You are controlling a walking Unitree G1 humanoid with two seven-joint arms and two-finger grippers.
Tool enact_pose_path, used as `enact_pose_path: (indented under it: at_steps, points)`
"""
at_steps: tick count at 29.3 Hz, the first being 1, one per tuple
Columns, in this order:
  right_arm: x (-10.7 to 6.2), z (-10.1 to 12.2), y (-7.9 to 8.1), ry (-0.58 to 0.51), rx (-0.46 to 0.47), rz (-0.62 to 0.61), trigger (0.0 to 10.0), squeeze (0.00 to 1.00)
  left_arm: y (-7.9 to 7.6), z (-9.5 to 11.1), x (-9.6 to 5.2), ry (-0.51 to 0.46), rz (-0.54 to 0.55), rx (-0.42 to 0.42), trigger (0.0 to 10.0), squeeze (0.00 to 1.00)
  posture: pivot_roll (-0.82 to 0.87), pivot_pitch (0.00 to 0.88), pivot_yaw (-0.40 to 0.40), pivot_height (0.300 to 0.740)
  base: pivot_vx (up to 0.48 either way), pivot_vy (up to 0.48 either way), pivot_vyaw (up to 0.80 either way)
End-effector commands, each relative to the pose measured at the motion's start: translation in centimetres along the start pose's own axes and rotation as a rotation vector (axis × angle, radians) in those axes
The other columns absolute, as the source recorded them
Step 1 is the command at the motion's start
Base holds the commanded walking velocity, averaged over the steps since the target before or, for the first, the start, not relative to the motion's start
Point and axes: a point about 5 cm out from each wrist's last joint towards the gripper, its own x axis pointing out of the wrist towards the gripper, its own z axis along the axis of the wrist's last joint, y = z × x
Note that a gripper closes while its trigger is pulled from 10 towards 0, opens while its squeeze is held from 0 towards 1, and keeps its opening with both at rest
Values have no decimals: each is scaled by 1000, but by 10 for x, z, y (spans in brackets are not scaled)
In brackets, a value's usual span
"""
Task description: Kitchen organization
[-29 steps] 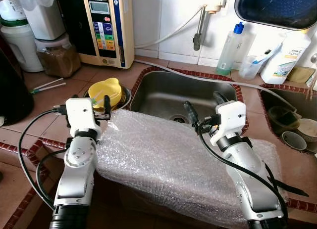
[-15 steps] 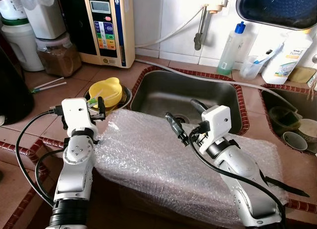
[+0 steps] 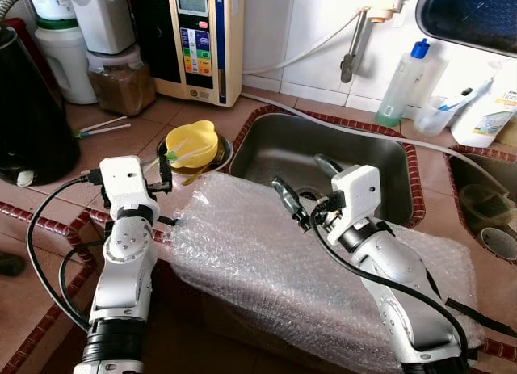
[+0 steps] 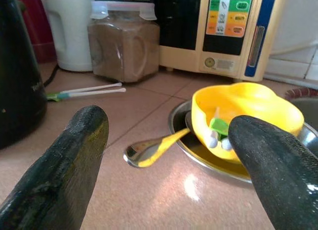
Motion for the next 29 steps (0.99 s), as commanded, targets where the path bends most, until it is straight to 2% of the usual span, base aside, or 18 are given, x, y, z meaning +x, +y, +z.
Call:
enact_pose_path:
  at_steps: [1, 7, 13, 18, 25, 27, 28, 29]
  points:
    - [-3, 0, -5, 6, -8, -31, 10000, 0, -6, 3, 3, -12, -25, -6, 10000, 0, 14, 0, -18, 740, 0, 0, 0]
    - [-3, -2, -10, 14, -6, -68, 10000, 0, -16, 2, 11, 6, -98, -8, 10000, 0, 9, 0, -14, 740, 0, 0, 0]
    - [-3, -2, -9, 17, 3, -62, 10000, 0, -21, 1, 17, 11, -122, 0, 10000, 0, 5, 0, -11, 740, 0, 0, 0]
    - [-5, -3, -4, 31, 7, -37, 10000, 0, -29, -4, 25, 40, -160, -7, 10000, 0, -16, 0, -3, 740, 0, 0, 0]
    - [-10, -4, 4, 46, 30, 17, 10000, 0, -28, 0, 39, 40, -159, -53, 10000, 0, -34, 0, 4, 740, 0, 0, 0]
    - [-11, -4, 7, 51, 42, 41, 10000, 0, -29, 0, 40, 45, -171, -53, 9686, 0, -38, 0, 7, 740, 0, 0, 0]
    - [-12, -4, 9, 54, 52, 60, 10000, 0, -29, -1, 41, 45, -175, -57, 8627, 0, -39, 0, 7, 740, 0, 0, 0]
    - [-12, -4, 9, 54, 52, 60, 10000, 0, -29, -1, 41, 45, -175, -57, 8627, 0, -39, 0, 7, 740, 0, 0, 0]
